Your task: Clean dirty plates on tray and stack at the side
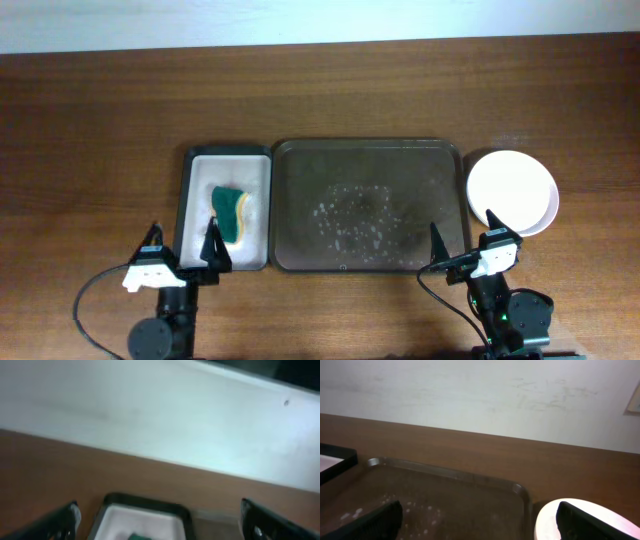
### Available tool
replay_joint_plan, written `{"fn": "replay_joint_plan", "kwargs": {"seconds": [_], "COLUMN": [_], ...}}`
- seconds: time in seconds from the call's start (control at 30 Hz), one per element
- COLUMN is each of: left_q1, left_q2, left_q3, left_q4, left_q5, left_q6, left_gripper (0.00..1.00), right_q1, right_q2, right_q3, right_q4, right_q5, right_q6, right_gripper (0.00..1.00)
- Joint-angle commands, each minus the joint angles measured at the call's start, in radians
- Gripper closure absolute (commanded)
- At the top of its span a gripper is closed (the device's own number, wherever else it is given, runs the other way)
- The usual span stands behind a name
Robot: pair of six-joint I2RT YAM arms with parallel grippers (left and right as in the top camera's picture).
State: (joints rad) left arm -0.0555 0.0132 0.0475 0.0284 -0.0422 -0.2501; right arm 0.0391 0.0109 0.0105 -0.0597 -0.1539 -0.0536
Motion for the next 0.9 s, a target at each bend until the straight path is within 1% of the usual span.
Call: {"fn": "replay_joint_plan", "kwargs": {"seconds": [0.0,0.03,0.13,0.87], "left_q1": [0.006,0.006,0.006,0.006], "left_q2": [-0.008,-0.008,-0.008,-0.008], "left_q3": [-0.039,-0.039,-0.039,-0.039], "left_q4": [0.018,0.002,-0.11,-0.112], "left_q5": [0.001,0.001,0.014,0.027], "left_q6": [0.097,0.138,0.146,0.147], "left_gripper": [0.01,0.01,0.01,0.01], "right_q1": [0.006,0.006,0.006,0.006], "right_q2": [-0.008,-0.008,-0.008,-0.008], "right_q3": [-0.005,-0.005,-0.005,-0.005], "right_q4": [-0.007,-0.007,-0.007,-0.007], "right_q5": [0.008,0.008,0.008,0.008], "right_q6": [-0.002,-0.002,-0.002,-0.002], "right_gripper": [0.01,0.01,0.01,0.01]}}
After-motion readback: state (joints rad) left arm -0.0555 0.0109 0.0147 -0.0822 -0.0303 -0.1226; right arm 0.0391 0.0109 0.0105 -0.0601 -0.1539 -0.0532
